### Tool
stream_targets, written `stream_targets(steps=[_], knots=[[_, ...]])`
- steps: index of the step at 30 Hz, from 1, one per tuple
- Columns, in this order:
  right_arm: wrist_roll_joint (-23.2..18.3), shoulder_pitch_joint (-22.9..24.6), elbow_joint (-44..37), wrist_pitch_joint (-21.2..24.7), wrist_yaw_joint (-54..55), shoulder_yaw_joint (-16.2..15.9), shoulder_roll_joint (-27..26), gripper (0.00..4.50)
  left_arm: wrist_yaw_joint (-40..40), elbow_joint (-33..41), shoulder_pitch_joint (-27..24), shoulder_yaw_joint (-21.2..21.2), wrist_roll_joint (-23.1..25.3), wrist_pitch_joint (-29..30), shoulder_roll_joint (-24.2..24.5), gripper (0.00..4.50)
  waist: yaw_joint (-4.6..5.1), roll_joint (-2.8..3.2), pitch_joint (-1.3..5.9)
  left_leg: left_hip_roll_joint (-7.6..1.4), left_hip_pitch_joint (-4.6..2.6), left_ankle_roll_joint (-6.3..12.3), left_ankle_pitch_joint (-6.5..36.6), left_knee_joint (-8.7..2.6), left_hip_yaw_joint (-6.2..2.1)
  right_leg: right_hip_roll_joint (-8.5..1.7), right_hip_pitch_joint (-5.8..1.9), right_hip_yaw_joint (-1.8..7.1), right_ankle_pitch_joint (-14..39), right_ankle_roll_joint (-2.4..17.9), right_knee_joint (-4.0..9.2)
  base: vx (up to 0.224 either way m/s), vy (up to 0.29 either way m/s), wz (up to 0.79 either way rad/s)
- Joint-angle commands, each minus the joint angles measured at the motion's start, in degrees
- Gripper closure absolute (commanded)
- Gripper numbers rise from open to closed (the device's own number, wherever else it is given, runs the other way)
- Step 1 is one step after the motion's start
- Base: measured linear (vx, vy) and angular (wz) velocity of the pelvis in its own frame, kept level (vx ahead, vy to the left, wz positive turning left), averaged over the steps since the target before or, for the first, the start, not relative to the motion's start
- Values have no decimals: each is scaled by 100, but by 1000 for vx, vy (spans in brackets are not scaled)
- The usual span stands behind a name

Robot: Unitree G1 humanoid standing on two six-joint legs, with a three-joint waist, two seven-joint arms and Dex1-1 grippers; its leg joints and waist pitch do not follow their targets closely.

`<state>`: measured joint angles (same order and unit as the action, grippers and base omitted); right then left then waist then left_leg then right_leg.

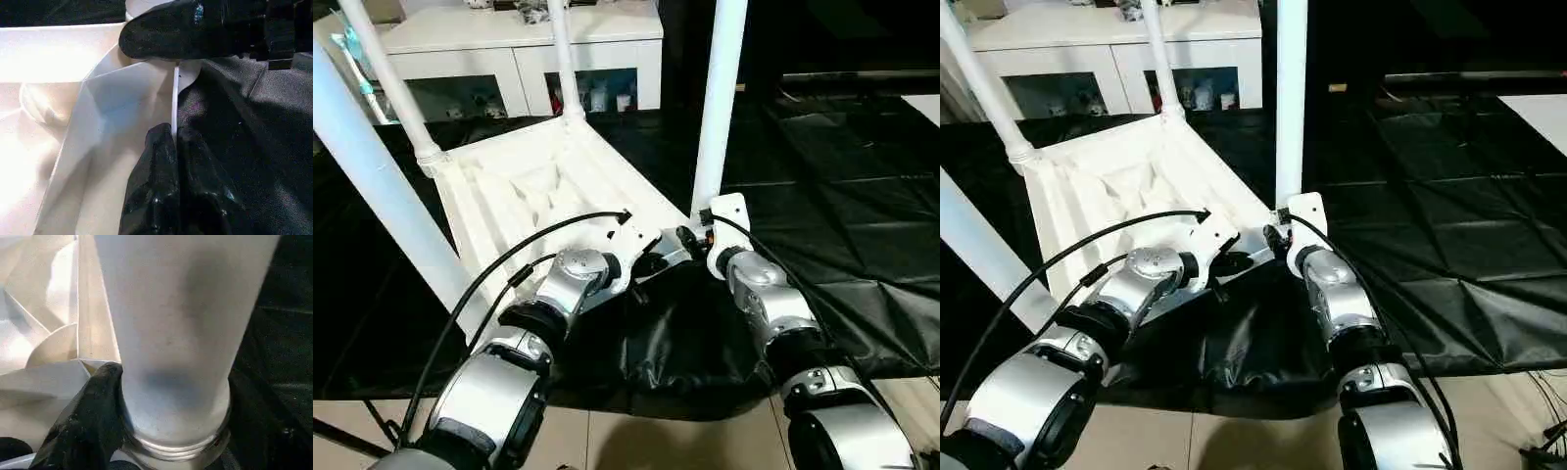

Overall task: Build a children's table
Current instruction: Rotate leg to tighten

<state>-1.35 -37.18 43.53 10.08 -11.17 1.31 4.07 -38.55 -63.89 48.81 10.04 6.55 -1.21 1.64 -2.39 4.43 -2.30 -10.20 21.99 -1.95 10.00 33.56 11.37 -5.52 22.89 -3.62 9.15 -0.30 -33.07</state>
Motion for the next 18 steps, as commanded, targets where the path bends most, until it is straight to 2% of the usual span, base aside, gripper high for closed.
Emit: stream_targets(steps=[1,4,6,7,10,11,12,14,16,18], knots=[[-237,84,-98,-119,-613,-246,-317,111,70,-145,7,27,32,-110,-33,450,0,-135,347,-232,-101,367,1562,-408,-136,-331,-222,183,1921,1147,458,0,0,0],[-217,109,-145,-247,-829,-297,-127,98,-197,-65,-45,116,95,-240,118,450,-4,-110,351,-244,-90,385,1547,-414,-149,-332,-232,173,1865,1168,441,0,0,0],[-254,277,-440,-248,-1508,-436,188,84,-574,116,-151,123,63,-309,341,450,-14,-136,349,-247,-87,411,1513,-411,-141,-319,-243,167,1750,1197,431,0,0,0],[-254,277,-440,-248,-1508,-436,188,84,-574,116,-151,123,63,-309,341,450,-22,-138,344,-251,-74,436,1506,-411,-139,-320,-258,166,1740,1196,428,0,0,0],[-356,543,-855,-353,-2263,-512,566,84,-1278,368,-394,125,-76,-582,613,450,-35,-134,351,-266,-59,483,1444,-402,-132,-320,-264,165,1675,1225,405,0,0,0],[-459,667,-1050,-342,-2635,-544,730,84,-1782,528,-564,142,-195,-776,743,450,-53,-106,349,-275,-56,525,1406,-402,-134,-331,-269,167,1617,1257,408,0,0,0],[-466,687,-1078,-344,-2688,-555,757,84,-1861,557,-592,143,-217,-793,763,450,-37,-126,354,-274,-24,568,1323,-396,-128,-326,-283,164,1494,1295,376,0,0,0],[-528,883,-1338,-358,-3197,-654,1023,84,-2551,864,-852,165,-422,-834,957,450,-63,-99,361,-292,-57,585,1330,-385,-119,-333,-258,164,1484,1364,366,0,0,0],[-526,919,-1370,-372,-3283,-661,1088,84,-2652,936,-907,169,-461,-817,1010,450,-84,-81,360,-303,-78,566,1330,-387,-107,-318,-233,169,1499,1399,365,0,0,0],[-583,995,-1477,-319,-3521,-667,1196,84,-2840,1071,-1000,159,-540,-784,1079,450,-126,-64,351,-325,-116,461,1495,-404,-103,-322,-208,180,1701,1375,389,0,0,0]])
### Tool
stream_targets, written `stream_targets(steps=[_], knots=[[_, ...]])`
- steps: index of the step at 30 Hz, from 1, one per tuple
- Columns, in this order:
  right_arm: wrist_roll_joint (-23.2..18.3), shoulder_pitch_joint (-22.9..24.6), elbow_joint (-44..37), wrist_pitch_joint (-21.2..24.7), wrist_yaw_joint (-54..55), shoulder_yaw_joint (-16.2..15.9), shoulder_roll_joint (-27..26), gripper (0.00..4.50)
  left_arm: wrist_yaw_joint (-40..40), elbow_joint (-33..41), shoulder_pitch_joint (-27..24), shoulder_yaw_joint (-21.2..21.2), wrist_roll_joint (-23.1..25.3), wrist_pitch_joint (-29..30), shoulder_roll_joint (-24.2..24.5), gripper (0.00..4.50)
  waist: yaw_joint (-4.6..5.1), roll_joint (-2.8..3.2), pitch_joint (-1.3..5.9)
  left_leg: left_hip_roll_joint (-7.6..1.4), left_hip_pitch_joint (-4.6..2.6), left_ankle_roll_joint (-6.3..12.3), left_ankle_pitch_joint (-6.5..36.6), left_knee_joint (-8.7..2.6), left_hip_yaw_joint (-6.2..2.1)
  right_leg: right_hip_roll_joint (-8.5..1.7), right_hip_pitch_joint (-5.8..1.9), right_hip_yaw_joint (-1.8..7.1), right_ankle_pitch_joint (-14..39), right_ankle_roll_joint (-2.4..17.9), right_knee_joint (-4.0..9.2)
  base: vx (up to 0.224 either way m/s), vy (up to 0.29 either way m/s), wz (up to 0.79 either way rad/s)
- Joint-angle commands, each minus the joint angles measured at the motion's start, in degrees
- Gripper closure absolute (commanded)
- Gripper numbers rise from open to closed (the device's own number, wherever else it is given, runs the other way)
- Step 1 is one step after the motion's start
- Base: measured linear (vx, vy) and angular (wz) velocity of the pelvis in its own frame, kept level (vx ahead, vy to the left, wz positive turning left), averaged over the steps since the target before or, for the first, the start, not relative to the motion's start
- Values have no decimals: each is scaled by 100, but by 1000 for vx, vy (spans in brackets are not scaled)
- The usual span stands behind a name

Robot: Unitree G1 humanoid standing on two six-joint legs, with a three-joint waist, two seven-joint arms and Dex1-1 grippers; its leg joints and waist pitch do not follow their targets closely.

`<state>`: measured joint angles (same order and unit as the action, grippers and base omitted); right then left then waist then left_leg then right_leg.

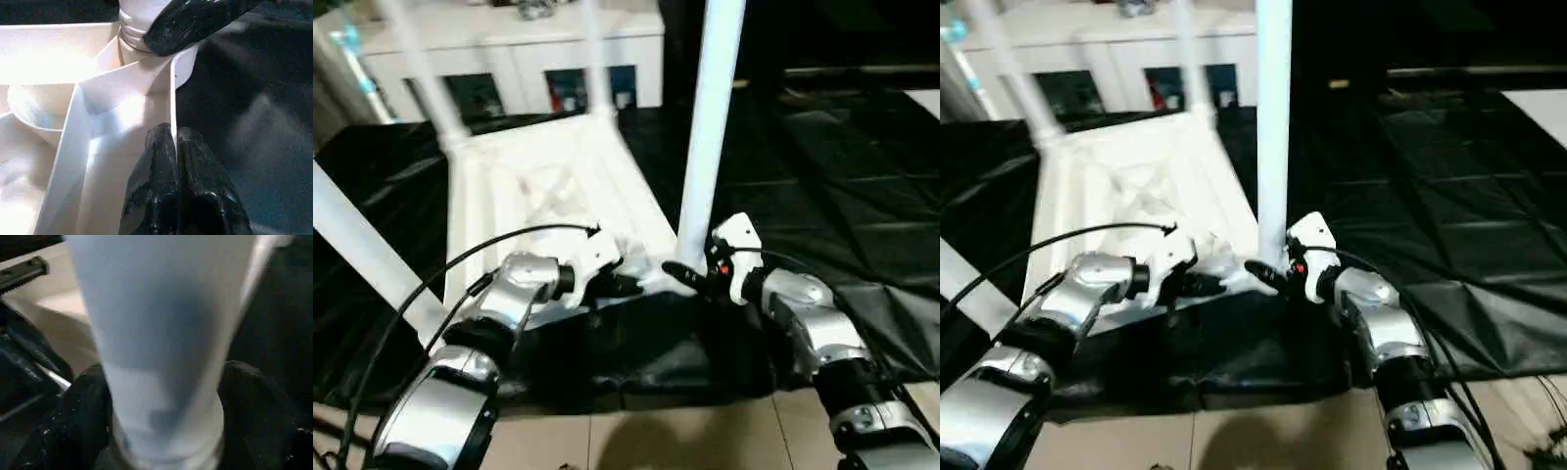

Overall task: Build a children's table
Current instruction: Rotate leg to tighten

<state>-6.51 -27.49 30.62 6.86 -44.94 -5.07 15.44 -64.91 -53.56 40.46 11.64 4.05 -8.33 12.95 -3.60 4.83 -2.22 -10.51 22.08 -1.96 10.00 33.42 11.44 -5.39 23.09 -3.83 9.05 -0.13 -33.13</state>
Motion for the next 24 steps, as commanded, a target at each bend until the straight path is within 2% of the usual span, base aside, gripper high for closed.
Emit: stream_targets(steps=[1,5,9,17,20,24], knots=[[-81,46,-219,16,-194,-27,81,84,-254,86,-193,-1,-308,-63,-34,450,-13,-107,338,-296,-124,437,1507,-396,-110,-329,-223,204,1725,1344,394,0,0,0],[-179,186,-435,162,-569,-101,226,84,-525,405,-358,-45,-401,47,54,450,-11,-105,343,-298,-100,360,1550,-421,-126,-325,-242,206,1616,1328,359,0,0,0],[-130,219,-433,156,-673,-204,287,84,-526,455,-369,-68,-398,78,76,450,-18,-111,352,-277,-104,381,1420,-391,-108,-331,-241,213,1483,1369,357,0,0,0],[-69,305,-502,192,-754,-244,365,84,-483,593,-432,-76,-374,168,86,450,-11,-114,343,-279,-103,388,1430,-394,-111,-325,-236,211,1586,1333,368,0,0,0],[-118,304,-511,198,-741,-225,362,118,-479,589,-434,-73,-364,168,86,450,-7,-113,340,-278,-101,382,1428,-396,-113,-322,-237,210,1579,1323,368,0,0,0],[-160,303,-534,199,-773,-207,355,141,-486,636,-452,-67,-359,212,86,450,-11,-115,343,-278,-101,398,1400,-392,-112,-324,-240,208,1537,1335,362,0,0,0]])
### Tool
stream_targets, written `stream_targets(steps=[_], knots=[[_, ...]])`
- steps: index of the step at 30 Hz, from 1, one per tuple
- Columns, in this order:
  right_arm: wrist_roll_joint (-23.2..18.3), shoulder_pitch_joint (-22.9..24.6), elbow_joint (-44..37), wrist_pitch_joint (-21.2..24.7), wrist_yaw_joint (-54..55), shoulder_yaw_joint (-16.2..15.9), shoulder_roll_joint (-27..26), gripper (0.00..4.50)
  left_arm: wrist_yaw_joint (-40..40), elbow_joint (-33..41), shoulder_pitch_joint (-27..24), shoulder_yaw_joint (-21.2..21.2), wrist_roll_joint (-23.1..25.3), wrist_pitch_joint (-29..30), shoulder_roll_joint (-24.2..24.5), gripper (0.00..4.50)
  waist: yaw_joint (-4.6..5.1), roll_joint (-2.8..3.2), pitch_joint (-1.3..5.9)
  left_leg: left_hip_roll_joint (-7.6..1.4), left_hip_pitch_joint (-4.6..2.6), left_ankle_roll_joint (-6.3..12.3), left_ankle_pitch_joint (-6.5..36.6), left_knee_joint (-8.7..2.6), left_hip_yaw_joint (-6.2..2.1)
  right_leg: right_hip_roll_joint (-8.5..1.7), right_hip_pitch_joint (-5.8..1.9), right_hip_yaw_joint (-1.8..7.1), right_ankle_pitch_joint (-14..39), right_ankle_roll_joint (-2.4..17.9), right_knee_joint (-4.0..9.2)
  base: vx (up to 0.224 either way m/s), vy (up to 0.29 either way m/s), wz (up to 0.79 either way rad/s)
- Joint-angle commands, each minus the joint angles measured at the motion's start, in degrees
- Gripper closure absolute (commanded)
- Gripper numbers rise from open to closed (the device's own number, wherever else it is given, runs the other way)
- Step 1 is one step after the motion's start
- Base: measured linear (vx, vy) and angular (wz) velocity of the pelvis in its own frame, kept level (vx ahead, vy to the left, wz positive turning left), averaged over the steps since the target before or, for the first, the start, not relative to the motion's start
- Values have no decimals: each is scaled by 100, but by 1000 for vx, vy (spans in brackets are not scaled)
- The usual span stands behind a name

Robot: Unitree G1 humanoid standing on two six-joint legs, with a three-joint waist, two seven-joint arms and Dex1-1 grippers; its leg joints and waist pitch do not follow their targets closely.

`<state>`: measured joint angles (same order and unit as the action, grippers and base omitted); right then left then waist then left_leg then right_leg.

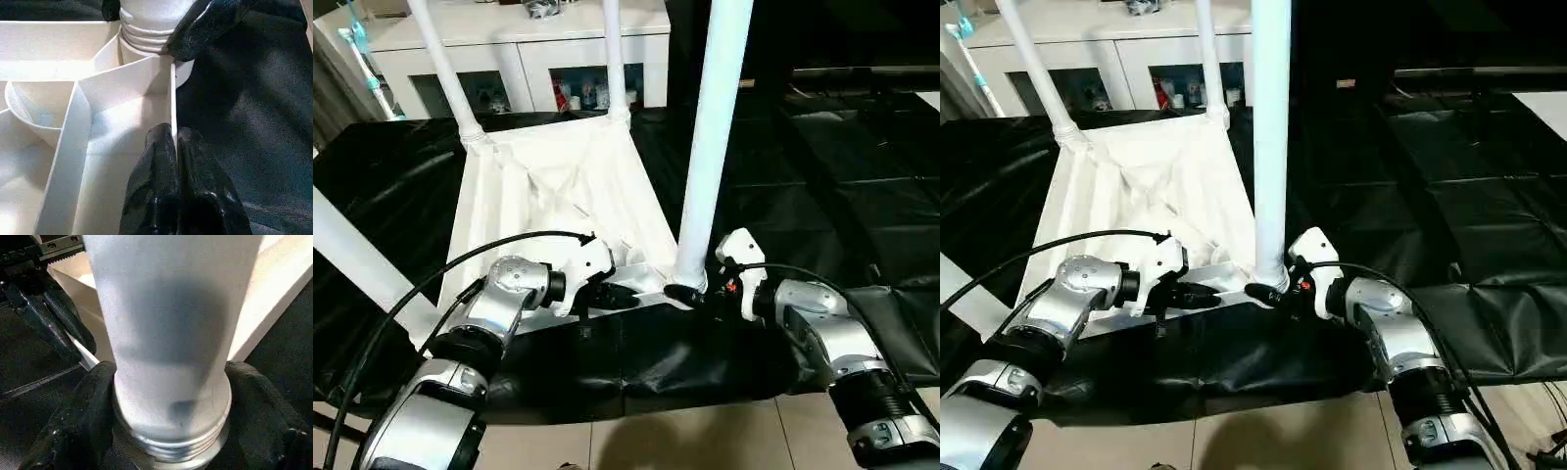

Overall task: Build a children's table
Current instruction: Rotate leg to tighten

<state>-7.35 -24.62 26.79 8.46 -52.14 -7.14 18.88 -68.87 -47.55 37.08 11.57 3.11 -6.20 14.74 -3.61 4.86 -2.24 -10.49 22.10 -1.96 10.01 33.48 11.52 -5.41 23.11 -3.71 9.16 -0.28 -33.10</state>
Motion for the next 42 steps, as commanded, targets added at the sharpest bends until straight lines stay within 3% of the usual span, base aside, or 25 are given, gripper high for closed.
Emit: stream_targets(steps=[1,14,17,22,24,29,34,35,38,40,41,42], knots=[[-80,16,-154,34,-56,-1,12,148,-97,50,-119,-57,-266,21,-93,450,-8,-116,342,-280,-102,399,1409,-400,-121,-323,-240,197,1544,1349,362,0,0,0],[-83,48,-164,21,-54,-3,-33,178,-88,67,-138,-13,-214,109,-90,450,-5,-108,346,-278,-104,408,1379,-394,-122,-319,-245,195,1483,1367,355,0,0,0],[59,-2,-27,-99,303,27,-140,178,323,-83,-57,-44,-107,157,-195,450,5,-113,341,-272,-103,382,1419,-397,-121,-316,-239,194,1523,1359,362,0,0,0],[508,-319,588,0,1446,58,-423,178,945,-336,137,-48,20,401,-528,450,59,-110,318,-244,-142,189,1692,-413,-130,-325,-207,194,2121,1241,430,0,0,0],[526,-478,769,197,2092,187,-739,178,1498,-598,327,-28,170,504,-750,450,96,-120,306,-237,-148,115,1819,-427,-150,-327,-199,197,2410,1110,472,0,0,0],[539,-726,1110,605,3306,425,-1282,179,2612,-1123,777,-123,284,722,-1156,450,146,-131,308,-207,-156,108,1850,-425,-162,-316,-182,189,2552,1009,510,0,0,0],[804,-971,1523,522,3813,289,-1610,180,3195,-1489,1088,-194,352,867,-1410,450,140,-122,324,-209,-137,143,1808,-430,-169,-318,-204,187,2271,1033,496,0,0,0],[804,-1049,1619,492,3984,344,-1708,180,3259,-1554,1134,-195,367,854,-1456,450,150,-95,325,-208,-143,120,1824,-434,-172,-320,-191,187,2233,1052,492,0,0,0],[881,-1162,1690,347,4073,310,-1811,180,3252,-1632,1164,-161,399,745,-1504,450,160,-124,321,-200,-131,159,1873,-435,-174,-328,-205,184,2207,1070,495,0,0,0],[783,-1136,1589,231,3830,290,-1832,180,3183,-1606,1116,-126,412,687,-1475,450,151,-139,328,-204,-119,202,1819,-430,-171,-339,-219,186,2166,1055,494,0,0,0],[689,-1109,1537,199,3708,320,-1845,145,3158,-1604,1093,-119,424,665,-1457,450,146,-140,330,-205,-112,243,1768,-429,-171,-338,-229,188,2110,1065,485,0,0,0],[575,-1059,1466,164,3565,379,-1822,145,3071,-1601,1049,-106,444,602,-1405,450,140,-136,328,-208,-112,276,1739,-429,-171,-341,-230,188,2105,1072,485,0,0,0]])
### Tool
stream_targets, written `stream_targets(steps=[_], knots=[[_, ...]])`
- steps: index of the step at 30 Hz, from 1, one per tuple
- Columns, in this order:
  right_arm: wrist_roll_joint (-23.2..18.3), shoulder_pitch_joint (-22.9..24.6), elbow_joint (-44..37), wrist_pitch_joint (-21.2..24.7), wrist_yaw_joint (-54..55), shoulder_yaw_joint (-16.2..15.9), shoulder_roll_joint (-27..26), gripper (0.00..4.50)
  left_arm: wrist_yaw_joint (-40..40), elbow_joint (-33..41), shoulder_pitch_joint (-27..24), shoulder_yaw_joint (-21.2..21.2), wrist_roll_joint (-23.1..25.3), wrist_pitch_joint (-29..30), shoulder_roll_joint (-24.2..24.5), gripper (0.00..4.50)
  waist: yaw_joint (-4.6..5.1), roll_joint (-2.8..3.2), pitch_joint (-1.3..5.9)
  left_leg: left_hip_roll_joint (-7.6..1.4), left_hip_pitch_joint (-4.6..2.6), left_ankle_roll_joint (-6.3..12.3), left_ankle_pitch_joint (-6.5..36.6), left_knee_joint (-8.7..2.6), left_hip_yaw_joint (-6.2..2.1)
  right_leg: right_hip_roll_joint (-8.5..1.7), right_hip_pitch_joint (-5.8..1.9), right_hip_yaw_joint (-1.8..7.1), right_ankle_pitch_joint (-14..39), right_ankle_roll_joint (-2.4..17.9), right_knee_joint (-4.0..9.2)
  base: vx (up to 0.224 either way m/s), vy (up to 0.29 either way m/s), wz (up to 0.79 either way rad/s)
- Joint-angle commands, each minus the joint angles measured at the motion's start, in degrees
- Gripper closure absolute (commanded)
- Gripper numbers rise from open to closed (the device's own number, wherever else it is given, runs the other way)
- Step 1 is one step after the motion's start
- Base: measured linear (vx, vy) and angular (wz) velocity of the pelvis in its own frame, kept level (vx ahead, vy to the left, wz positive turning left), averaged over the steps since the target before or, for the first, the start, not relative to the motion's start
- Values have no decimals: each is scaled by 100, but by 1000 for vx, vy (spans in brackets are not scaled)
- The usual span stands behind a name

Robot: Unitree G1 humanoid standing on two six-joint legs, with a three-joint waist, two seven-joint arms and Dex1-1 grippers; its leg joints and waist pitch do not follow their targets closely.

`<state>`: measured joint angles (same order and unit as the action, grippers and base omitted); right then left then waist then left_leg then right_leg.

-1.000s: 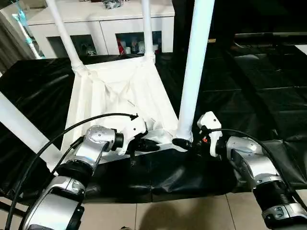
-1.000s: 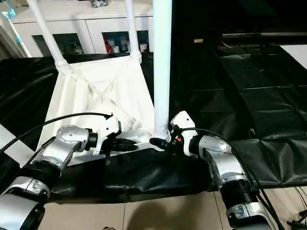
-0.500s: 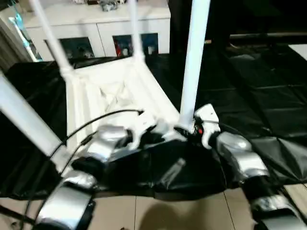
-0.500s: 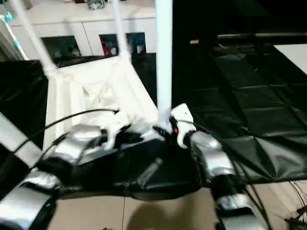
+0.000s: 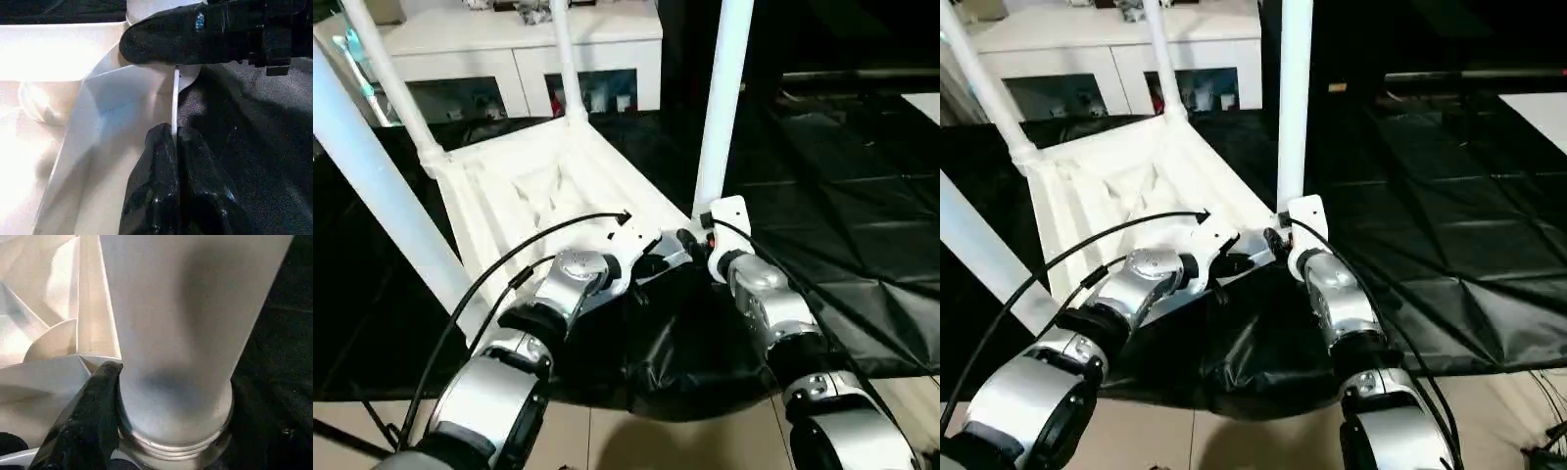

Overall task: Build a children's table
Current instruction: Rotate leg to tighten

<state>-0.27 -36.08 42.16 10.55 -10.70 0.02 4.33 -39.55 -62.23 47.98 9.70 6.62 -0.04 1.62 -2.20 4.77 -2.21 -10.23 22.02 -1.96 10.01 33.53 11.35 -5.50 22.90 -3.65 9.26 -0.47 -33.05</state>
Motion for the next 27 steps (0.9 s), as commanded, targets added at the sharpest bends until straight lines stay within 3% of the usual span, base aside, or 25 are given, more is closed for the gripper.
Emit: stream_targets(steps=[1,8,9,11,13,18,22,24,25,27], knots=[[-160,117,-106,-87,-673,-335,-338,124,97,-128,-61,80,95,-39,-61,450,-1,-127,329,-234,-101,288,1724,-430,-150,-331,-211,184,2078,1094,479,0,0,0],[-172,279,-274,-213,-1283,-407,17,69,-502,29,-201,92,13,-337,211,450,-6,-134,320,-243,-94,333,1715,-431,-148,-334,-219,178,2080,1142,473,0,0,0],[-223,381,-443,-242,-1714,-500,194,69,-821,133,-263,92,-68,-454,292,450,-22,-114,321,-249,-95,361,1704,-438,-151,-329,-229,174,2057,1141,467,0,0,0],[-319,574,-782,-311,-2419,-640,497,69,-1305,293,-367,100,-185,-590,426,450,-39,-134,318,-263,-68,425,1648,-434,-142,-326,-252,174,1925,1157,453,0,0,0],[-457,723,-1085,-333,-2904,-659,719,69,-1659,406,-451,126,-243,-717,547,450,-54,-93,323,-268,-80,452,1646,-424,-132,-325,-240,173,1902,1188,440,0,0,0],[-696,962,-1562,-164,-3739,-586,1287,69,-2695,951,-800,122,-559,-682,913,450,-114,-85,343,-291,-74,506,1442,-408,-122,-326,-240,174,1719,1323,404,0,0,0],[-866,1091,-1814,5,-4147,-612,1495,69,-3074,1267,-974,79,-712,-533,1077,450,-174,-67,358,-317,-99,551,1330,-399,-113,-310,-217,181,1471,1413,364,0,0,0],[-915,1134,-1878,71,-4288,-631,1551,69,-3198,1397,-1045,59,-769,-487,1147,450,-192,-62,361,-319,-75,548,1256,-401,-116,-319,-232,183,1303,1446,333,0,0,0],[-899,1160,-1898,79,-4364,-669,1587,69,-3261,1454,-1078,39,-791,-467,1183,450,-188,-103,361,-314,-80,552,1241,-399,-109,-312,-230,182,1274,1455,336,0,0,0],[-870,1180,-1894,85,-4459,-728,1608,69,-3284,1516,-1110,16,-802,-427,1210,450,-202,-91,365,-314,-78,542,1182,-387,-108,-319,-231,185,1170,1481,314,0,0,0]])
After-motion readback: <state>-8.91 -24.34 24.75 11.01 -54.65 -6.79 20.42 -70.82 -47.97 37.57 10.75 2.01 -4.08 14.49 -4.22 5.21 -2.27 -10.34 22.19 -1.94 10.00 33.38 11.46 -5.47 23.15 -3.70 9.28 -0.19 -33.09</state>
